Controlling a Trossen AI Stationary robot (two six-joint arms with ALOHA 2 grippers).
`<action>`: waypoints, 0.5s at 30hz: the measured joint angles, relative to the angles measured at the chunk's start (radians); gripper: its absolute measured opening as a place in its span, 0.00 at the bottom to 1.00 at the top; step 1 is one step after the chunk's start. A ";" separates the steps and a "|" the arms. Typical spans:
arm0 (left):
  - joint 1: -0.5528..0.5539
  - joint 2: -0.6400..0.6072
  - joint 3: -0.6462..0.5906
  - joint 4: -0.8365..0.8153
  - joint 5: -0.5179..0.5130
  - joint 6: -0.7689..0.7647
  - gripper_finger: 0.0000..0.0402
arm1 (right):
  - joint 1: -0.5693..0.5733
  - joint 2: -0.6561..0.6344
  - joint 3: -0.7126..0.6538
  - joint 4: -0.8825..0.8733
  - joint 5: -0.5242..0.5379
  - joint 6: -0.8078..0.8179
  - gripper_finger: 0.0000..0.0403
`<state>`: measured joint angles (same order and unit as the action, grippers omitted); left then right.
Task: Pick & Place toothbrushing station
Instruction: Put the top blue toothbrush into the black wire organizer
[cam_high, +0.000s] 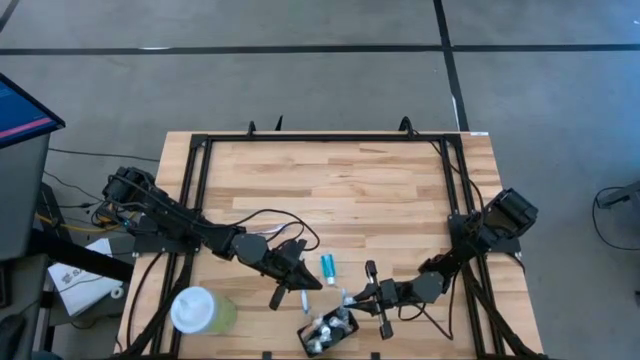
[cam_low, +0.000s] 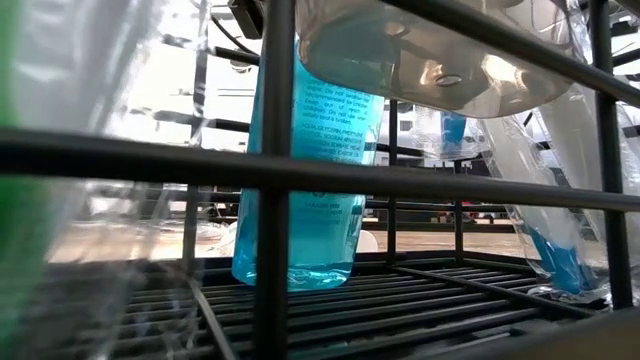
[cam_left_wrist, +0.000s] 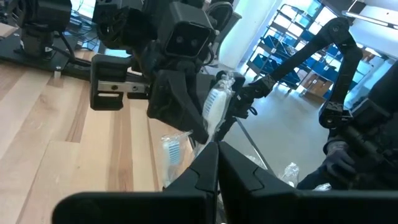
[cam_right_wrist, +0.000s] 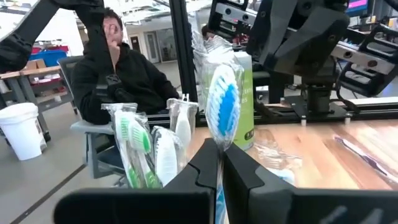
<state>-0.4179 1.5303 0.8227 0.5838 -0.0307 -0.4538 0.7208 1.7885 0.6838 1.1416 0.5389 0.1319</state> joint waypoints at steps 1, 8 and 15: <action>0.000 0.000 0.000 0.000 0.000 0.000 0.00 | -0.001 0.000 0.000 0.000 -0.003 0.000 0.00; 0.000 0.000 0.000 0.000 -0.004 0.000 0.00 | -0.025 0.033 0.002 -0.034 -0.044 0.048 0.00; 0.000 0.000 0.000 0.000 -0.004 0.000 0.00 | -0.011 0.176 0.026 0.133 -0.040 0.100 0.00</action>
<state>-0.4179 1.5303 0.8227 0.5842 -0.0345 -0.4541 0.7102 1.9641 0.7094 1.2743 0.4992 0.2321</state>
